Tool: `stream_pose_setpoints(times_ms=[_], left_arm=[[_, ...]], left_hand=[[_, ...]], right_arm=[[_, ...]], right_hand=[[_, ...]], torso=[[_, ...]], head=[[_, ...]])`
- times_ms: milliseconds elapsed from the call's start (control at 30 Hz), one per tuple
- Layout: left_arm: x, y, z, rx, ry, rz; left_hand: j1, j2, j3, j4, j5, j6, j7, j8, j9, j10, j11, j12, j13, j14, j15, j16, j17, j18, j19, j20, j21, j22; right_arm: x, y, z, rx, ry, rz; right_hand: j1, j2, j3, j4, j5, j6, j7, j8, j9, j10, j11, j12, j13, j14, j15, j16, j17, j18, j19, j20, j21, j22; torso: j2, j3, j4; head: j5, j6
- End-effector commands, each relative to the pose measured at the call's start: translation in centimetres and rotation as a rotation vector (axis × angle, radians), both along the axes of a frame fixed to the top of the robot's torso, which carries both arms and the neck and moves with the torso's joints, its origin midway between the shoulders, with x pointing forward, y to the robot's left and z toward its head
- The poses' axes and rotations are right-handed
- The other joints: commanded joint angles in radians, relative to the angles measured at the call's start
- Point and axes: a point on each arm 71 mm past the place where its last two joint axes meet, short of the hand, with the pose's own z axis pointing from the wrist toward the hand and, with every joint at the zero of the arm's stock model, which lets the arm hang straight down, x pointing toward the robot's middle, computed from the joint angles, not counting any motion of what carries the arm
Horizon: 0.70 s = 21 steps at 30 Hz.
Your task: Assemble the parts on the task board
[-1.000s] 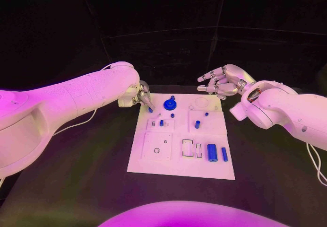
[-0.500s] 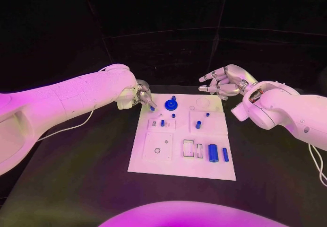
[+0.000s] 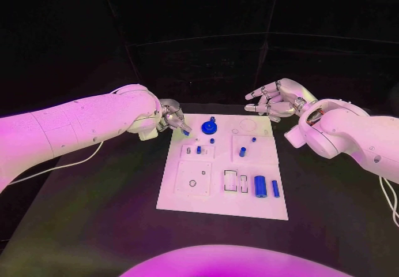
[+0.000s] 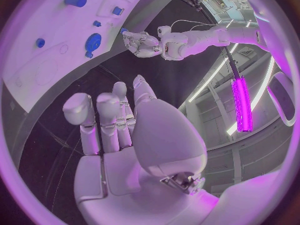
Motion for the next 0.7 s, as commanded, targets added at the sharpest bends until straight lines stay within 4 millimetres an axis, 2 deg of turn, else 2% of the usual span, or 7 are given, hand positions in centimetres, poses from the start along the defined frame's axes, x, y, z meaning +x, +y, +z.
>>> stream_pose_setpoints(times_ms=[33,333,700], left_arm=[[-0.4,-0.2,0.2,-0.039,-0.036,0.003],[-1.9,-0.2,-1.0,-0.042,-0.005,-0.01],[-2.8,-0.5,-2.4,-0.022,0.03,-0.027]], left_hand=[[-0.012,-0.002,0.152,-0.146,0.004,0.01,0.0,0.005,-0.001,0.009,0.001,0.001,0.001,0.104,0.0,0.003,0.263,-0.011,0.015,0.001,0.0,0.007],[-0.015,-0.006,0.16,-0.147,0.004,0.01,-0.001,0.006,-0.001,0.01,0.0,0.001,0.001,0.104,0.0,0.003,0.263,-0.011,0.015,0.001,0.0,0.008],[-0.019,-0.01,0.172,-0.149,0.004,0.01,-0.001,0.008,0.0,0.011,0.0,0.0,0.0,0.104,-0.001,0.003,0.263,-0.011,0.015,0.001,0.0,0.008]], right_arm=[[0.0,0.1,0.2,0.003,-0.008,0.009],[0.0,0.1,0.2,0.003,-0.007,0.009],[0.0,0.1,0.2,0.002,-0.007,0.009]], right_hand=[[0.001,0.0,-0.006,-0.002,0.005,-0.007,0.0,0.006,-0.001,-0.008,0.0,0.0,0.001,0.004,0.0,-0.006,0.002,0.015,-0.007,0.002,-0.005,-0.001],[0.001,0.0,-0.006,-0.002,0.005,-0.007,0.0,0.006,-0.001,-0.008,0.0,0.0,0.001,0.004,0.0,-0.006,0.002,0.015,-0.007,0.002,-0.005,-0.001],[0.001,0.0,-0.006,-0.002,0.005,-0.007,0.0,0.006,-0.001,-0.008,0.0,0.0,0.001,0.004,0.0,-0.006,0.002,0.015,-0.007,0.002,-0.005,-0.001]], torso=[[0.001,0.0002,-0.001],[0.001,0.0001,-0.0012],[0.001,0.0006,-0.0025]], head=[[0.003,-0.001],[0.015,-0.003],[0.014,-0.006]])
